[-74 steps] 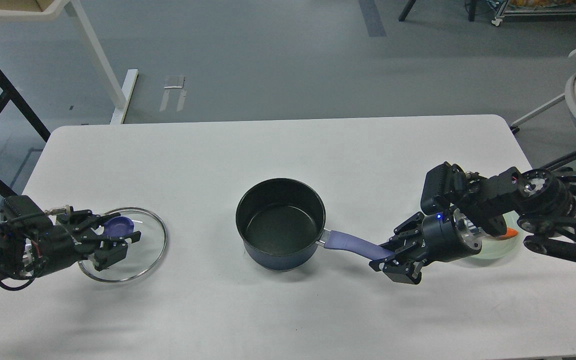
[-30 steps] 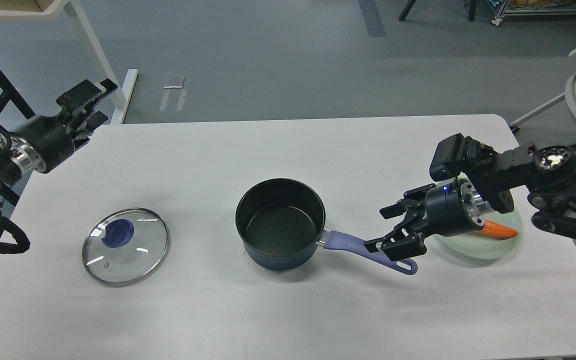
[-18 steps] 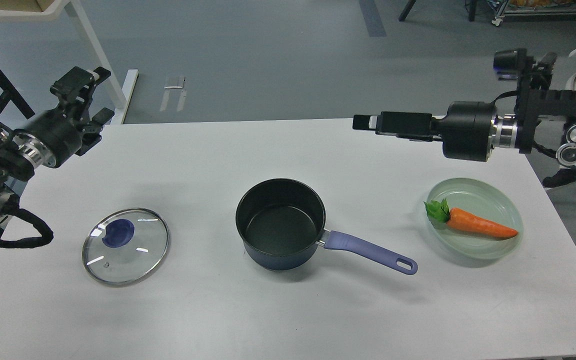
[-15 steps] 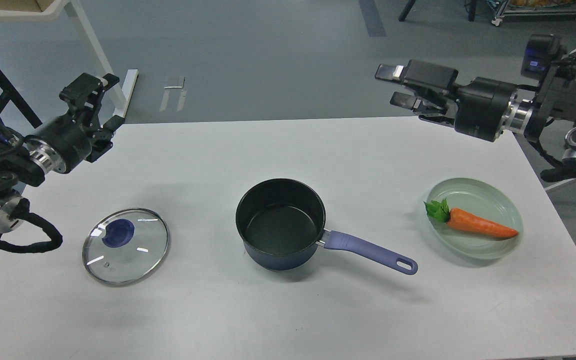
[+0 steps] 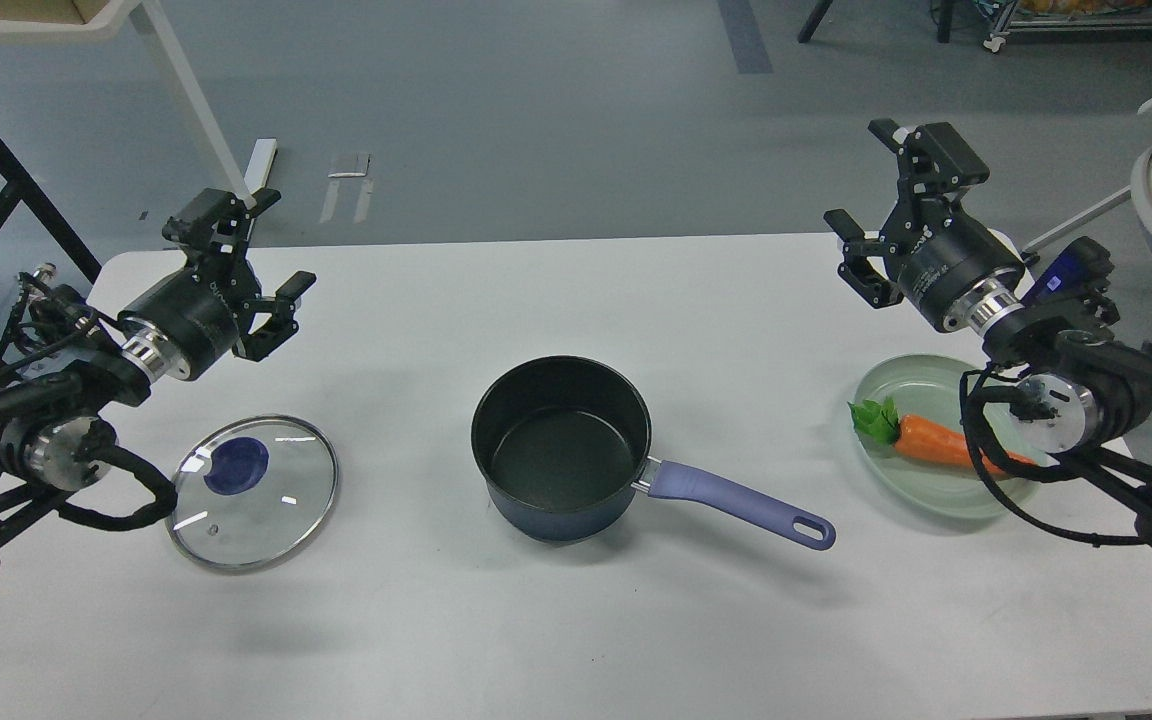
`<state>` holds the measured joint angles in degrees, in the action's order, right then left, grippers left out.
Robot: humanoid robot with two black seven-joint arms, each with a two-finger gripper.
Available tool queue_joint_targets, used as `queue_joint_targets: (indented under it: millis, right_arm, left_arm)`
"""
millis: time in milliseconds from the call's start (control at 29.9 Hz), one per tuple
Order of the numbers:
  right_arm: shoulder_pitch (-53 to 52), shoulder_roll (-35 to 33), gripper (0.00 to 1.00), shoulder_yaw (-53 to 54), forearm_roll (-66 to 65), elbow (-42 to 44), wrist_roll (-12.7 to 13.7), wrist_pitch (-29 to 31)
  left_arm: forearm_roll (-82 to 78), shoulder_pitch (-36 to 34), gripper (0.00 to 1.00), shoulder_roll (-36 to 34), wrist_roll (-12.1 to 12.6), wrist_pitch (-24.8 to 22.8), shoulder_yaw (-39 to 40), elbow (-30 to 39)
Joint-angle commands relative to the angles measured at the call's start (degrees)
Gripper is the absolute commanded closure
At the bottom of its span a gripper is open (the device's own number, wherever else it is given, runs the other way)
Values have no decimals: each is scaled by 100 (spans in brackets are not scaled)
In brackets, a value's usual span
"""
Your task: Open pot lid
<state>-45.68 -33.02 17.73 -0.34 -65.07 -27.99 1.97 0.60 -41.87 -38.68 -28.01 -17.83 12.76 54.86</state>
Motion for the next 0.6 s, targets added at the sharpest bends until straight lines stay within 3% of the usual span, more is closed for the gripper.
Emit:
queue_joint_targets:
  millis: [0,134,334,568]
  right_arm:
    - [279,208,0,134,7,47,-1,31]
    - [350,225,0,135,16,100,-1,250]
    - [402,226,0,126,95,416,-1,1331]
    - [508,190,0,117,87,425,-1,1411]
  left_arm:
    - [256,240,1,220,1,-273,349,-212]
    - [423,355,1,291,1,-537,420,-239]
    - [503,390,1,344,1,-669,517,-248]
    - [450,294,1,273,1,-678,491,-563]
